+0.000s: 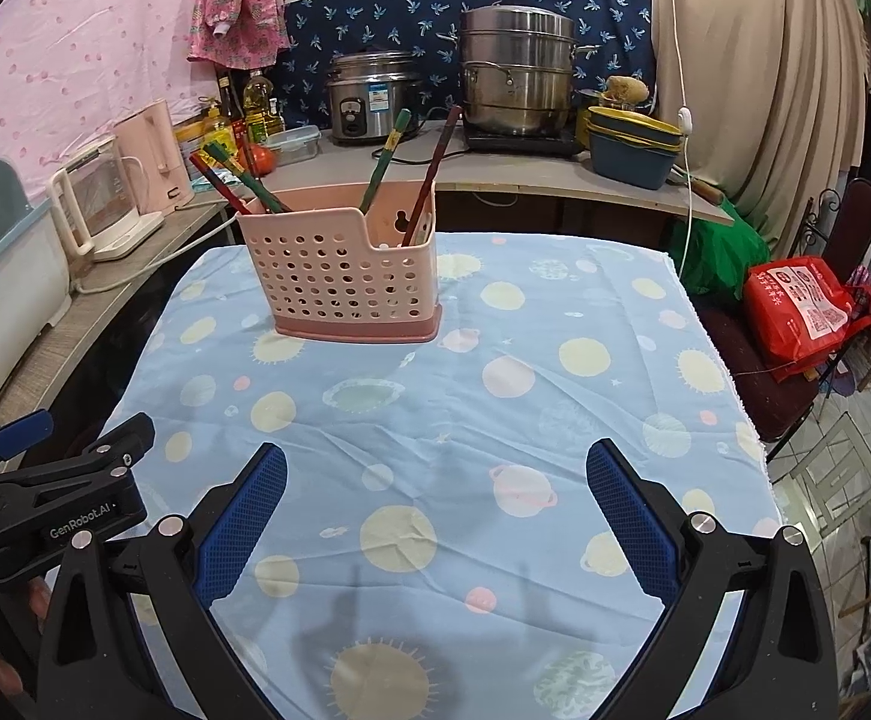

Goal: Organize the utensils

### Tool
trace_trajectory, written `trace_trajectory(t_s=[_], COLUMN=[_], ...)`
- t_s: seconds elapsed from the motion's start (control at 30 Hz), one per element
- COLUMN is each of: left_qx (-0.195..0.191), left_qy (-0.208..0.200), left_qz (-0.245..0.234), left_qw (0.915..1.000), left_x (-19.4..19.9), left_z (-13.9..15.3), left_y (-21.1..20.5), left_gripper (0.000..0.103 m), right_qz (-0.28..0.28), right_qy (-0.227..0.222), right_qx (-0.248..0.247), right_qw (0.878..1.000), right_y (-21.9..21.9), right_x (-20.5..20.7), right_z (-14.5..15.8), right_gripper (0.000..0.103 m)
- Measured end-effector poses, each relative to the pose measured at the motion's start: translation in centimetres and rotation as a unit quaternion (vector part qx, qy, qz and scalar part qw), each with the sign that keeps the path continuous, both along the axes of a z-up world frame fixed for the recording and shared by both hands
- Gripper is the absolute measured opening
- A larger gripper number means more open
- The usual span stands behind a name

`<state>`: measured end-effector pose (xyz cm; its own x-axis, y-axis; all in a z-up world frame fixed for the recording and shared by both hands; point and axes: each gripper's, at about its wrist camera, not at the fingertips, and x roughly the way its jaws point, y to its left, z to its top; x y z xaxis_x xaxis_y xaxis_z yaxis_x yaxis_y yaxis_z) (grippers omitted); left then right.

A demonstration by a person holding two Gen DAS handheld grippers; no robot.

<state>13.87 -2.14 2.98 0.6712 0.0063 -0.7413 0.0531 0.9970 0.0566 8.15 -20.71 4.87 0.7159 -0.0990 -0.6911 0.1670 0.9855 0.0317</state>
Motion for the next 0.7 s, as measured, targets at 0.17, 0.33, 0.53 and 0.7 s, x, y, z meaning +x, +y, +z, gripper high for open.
trace_trajectory(t_s=[0.17, 0.33, 0.53, 0.7], left_qx=[0.000, 0.004, 0.003, 0.005], left_qy=[0.005, 0.006, 0.010, 0.013], left_qz=[-0.001, 0.003, 0.003, 0.005], left_qw=[1.0000, 1.0000, 0.9999, 0.9999], left_x=[0.11, 0.08, 0.10, 0.18], left_z=[-0.21, -0.49, -0.77, -0.91], left_y=[-0.03, 0.03, 0.08, 0.09], left_gripper=[0.096, 0.096, 0.096, 0.096], right_qz=[-0.002, -0.005, -0.005, -0.006], right_qy=[0.003, 0.005, 0.006, 0.007], right_qx=[0.000, 0.001, 0.001, 0.001], right_qw=[1.000, 1.000, 1.000, 1.000], right_y=[-0.16, -0.33, -0.33, -0.36], right_x=[0.05, 0.17, 0.22, 0.23], right_z=[-0.18, -0.37, -0.46, -0.63], right_gripper=[0.096, 0.096, 0.096, 0.096])
